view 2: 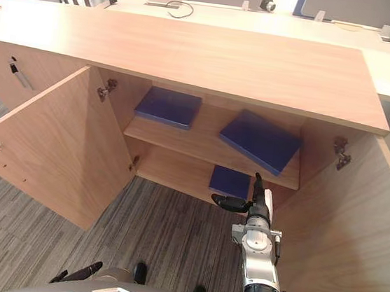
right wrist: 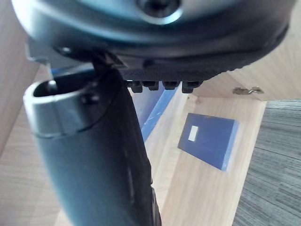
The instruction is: Walk over to the cabinet, pick up the folder, carry it to the office cabinet, place the folder inside the office cabinet, then close the office cabinet door
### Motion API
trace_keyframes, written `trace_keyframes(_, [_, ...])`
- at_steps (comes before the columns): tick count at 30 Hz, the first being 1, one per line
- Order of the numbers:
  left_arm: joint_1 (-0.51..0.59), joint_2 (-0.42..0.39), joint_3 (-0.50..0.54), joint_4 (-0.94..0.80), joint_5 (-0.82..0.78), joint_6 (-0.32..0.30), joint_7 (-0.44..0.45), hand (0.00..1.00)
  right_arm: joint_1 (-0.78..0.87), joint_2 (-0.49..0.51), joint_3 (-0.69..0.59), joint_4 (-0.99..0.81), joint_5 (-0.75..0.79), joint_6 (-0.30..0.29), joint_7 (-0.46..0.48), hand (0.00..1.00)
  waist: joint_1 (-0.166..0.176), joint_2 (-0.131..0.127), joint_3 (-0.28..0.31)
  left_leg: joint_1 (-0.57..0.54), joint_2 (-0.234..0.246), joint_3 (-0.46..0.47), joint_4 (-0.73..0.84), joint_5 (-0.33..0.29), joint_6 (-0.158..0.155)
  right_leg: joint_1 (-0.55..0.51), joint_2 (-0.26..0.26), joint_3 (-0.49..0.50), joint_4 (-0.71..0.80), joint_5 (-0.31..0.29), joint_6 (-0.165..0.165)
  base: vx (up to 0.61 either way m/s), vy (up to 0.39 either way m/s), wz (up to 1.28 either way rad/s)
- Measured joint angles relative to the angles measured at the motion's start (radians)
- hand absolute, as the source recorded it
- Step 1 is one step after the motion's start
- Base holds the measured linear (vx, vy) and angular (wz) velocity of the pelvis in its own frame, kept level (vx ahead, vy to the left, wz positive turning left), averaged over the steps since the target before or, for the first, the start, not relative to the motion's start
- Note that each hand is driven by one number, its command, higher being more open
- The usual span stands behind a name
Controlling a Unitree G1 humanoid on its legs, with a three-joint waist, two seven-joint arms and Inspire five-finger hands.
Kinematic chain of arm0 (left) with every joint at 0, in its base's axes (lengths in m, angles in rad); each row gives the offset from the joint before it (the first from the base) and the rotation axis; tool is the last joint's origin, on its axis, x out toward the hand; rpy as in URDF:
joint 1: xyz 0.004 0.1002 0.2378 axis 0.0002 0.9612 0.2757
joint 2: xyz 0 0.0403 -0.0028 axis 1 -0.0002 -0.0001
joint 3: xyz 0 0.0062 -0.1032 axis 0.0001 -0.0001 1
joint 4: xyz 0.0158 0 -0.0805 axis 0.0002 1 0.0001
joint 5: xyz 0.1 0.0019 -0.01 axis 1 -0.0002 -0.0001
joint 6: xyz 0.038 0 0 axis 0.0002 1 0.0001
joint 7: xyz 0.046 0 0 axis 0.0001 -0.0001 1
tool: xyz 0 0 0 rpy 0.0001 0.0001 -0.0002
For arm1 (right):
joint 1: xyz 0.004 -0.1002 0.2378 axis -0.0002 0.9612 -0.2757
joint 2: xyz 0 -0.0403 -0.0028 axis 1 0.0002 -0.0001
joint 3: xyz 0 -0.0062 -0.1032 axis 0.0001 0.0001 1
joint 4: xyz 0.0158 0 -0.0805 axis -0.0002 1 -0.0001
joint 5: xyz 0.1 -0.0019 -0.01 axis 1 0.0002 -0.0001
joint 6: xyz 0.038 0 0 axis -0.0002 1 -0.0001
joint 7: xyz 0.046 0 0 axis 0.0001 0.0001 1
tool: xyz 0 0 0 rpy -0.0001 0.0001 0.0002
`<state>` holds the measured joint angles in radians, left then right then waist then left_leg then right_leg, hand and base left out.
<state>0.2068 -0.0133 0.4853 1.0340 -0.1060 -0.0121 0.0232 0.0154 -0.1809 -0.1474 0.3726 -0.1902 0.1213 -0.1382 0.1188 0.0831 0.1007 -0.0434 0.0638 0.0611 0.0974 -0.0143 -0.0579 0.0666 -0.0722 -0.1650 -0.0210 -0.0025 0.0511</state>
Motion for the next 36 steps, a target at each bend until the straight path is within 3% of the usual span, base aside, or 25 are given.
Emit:
trace_keyframes(4, [0.002, 0.001, -0.003, 0.025, 0.0, 0.0, 0.002, 1.0, -0.001, -0.002, -0.002, 0.071, 0.0, 0.001, -0.003, 1.0, 0.011, -0.011, -0.007, -0.002, -0.015, 0.03, -0.016, -0.01, 0.005, -0.033, -0.015, 0.036, -0.003, 0.001, 0.008, 0.04, 0.068, -0.29])
trace_keyframes(12, [-0.01, 0.012, -0.072, 0.027, 0.0, -0.004, 0.023, 1.0, -0.067, -0.002, 0.001, 0.144, -0.001, 0.002, -0.006, 1.0, 0.009, -0.015, -0.017, -0.018, -0.068, 0.077, -0.015, -0.034, 0.05, -0.137, -0.071, 0.077, 0.125, -0.047, 0.052, 0.1, 0.085, -0.15])
trace_keyframes(17, [-0.024, 0.028, -0.09, 0.025, 0.0, -0.007, 0.023, 1.0, -0.098, 0.005, 0.001, 0.144, -0.001, 0.002, -0.006, 1.0, -0.013, -0.028, -0.007, -0.02, -0.06, 0.066, -0.024, -0.039, 0.056, -0.156, -0.063, 0.081, 0.159, -0.035, 0.065, 0.05, 0.024, 0.02])
trace_keyframes(19, [-0.035, 0.028, -0.088, 0.033, 0.008, -0.006, 0.023, 1.0, -0.107, 0.009, -0.009, 0.144, 0.0, 0.002, -0.007, 1.0, -0.027, -0.023, 0.014, -0.007, -0.039, 0.053, -0.027, -0.041, 0.061, -0.207, -0.048, 0.089, 0.285, -0.035, 0.066, -0.02, -0.005, 0.09])
trace_keyframes(20, [-0.047, 0.033, -0.087, 0.037, 0.027, -0.004, 0.024, 1.0, -0.106, 0.012, -0.021, 0.143, 0.0, 0.003, -0.008, 1.0, -0.038, -0.015, 0.047, 0.022, -0.026, 0.03, -0.03, -0.036, 0.062, -0.242, -0.039, 0.094, 0.365, -0.078, 0.067, -0.08, -0.025, 0.46])
trace_keyframes(22, [-0.045, 0.063, -0.085, 0.035, 0.039, -0.005, 0.021, 1.0, -0.078, 0.029, -0.031, 0.142, 0.0, 0.004, -0.018, 1.0, -0.051, -0.06, 0.057, 0.037, -0.058, -0.001, -0.032, -0.04, 0.054, -0.222, -0.052, 0.148, 0.266, -0.069, 0.065, -0.07, -0.044, 0.66])
trace_keyframes(23, [-0.049, 0.08, -0.074, 0.034, 0.039, -0.008, 0.021, 1.0, -0.064, 0.032, -0.033, 0.143, 0.0, 0.006, -0.021, 1.0, -0.056, -0.107, 0.056, 0.04, -0.092, -0.023, -0.03, -0.046, 0.05, -0.218, -0.082, 0.161, 0.242, -0.047, 0.049, -0.01, -0.124, 0.61])
trace_keyframes(29, [-0.035, 0.028, -0.037, 0.036, 0.038, -0.003, 0.025, 1.0, -0.065, 0.027, -0.081, 0.101, 0.001, 0.025, -0.021, 1.0, -0.041, -0.054, 0.04, -0.005, -0.052, -0.081, -0.109, 0.006, 0.018, -0.205, -0.049, 0.08, 0.112, -0.005, 0.039, 0.02, -0.079, 0.33])
trace_keyframes(31, [-0.029, 0.027, -0.037, 0.036, 0.038, -0.002, 0.026, 1.0, -0.067, 0.028, -0.08, 0.101, 0.002, 0.025, -0.021, 1.0, -0.037, -0.053, 0.04, -0.004, -0.041, -0.093, -0.131, 0.02, 0.005, -0.2, -0.041, 0.059, 0.096, 0.011, 0.033, 0.11, -0.055, 0.22])
trace_keyframes(36, [-0.024, 0.03, -0.047, 0.024, 0.038, -0.005, 0.03, 1.0, -0.094, 0.028, -0.102, 0.092, 0.006, 0.024, -0.046, 1.0, -0.033, -0.06, 0.041, 0.005, -0.039, -0.1, -0.153, 0.025, 0.008, -0.181, -0.04, 0.048, 0.071, 0.015, 0.031, 0.09, 0.001, 0.07])
